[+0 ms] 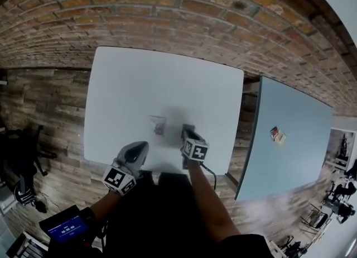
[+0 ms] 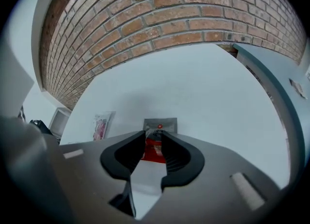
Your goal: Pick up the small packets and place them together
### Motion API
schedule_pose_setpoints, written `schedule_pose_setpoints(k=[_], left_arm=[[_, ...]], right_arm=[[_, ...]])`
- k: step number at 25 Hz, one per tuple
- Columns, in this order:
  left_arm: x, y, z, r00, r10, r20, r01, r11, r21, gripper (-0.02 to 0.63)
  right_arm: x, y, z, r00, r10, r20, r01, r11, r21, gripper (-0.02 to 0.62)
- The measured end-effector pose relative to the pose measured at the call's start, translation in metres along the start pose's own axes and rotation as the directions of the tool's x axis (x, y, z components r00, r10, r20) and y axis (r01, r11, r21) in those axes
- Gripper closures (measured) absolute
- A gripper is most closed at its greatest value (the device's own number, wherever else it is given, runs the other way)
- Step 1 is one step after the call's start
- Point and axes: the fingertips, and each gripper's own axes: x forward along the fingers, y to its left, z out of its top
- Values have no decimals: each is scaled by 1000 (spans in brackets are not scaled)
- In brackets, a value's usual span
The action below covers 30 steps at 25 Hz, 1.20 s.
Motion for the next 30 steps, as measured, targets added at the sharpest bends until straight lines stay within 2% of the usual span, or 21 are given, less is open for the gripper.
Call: schedule_pose_setpoints(k=[2,5,10,12,13,15,19,22,25,27,30], left_arm=[[-1,3,2,1000,-2,0,2,1000,-5,604],[-2,6,9,1000,-9,25,9,1000,-12,604],[5,2,25,997,-35,69,35,999,-6,604],[2,-3,36,996,-47,80,47,999,11,604],[0,-5,44,995,-52,88,50,998,25,604],[-3,-8,63,992,-48,112,41,997,62,604],[3,-33,94,982,-4,187,-15,995,103,604],[-1,-60,120,968,-14,249,-18,992,126,604],[-13,-82,157,944,-23,330,-29,988,151,604],[-25,-90,179,923,-18,384,-54,983,176,604],[-37,-94,191,914,-9,406,-90,970,224,604]], right_arm=[[-3,3,3,1000,24,20,-24,1000,9,449],[-19,6,11,997,29,70,-29,1000,1,456],[-68,19,40,975,38,219,-19,996,-88,527],[-99,30,47,960,34,276,-4,994,-107,592],[-114,38,52,948,46,315,-12,994,-110,592],[-146,59,68,906,99,411,-47,990,-134,594],[-226,90,98,800,212,562,-59,959,-278,594],[-289,122,119,718,302,627,-77,930,-360,594],[-340,148,143,656,376,654,-105,904,-414,595],[-365,156,154,623,399,673,-63,883,-466,595],[-380,163,165,574,412,707,33,852,-523,595]])
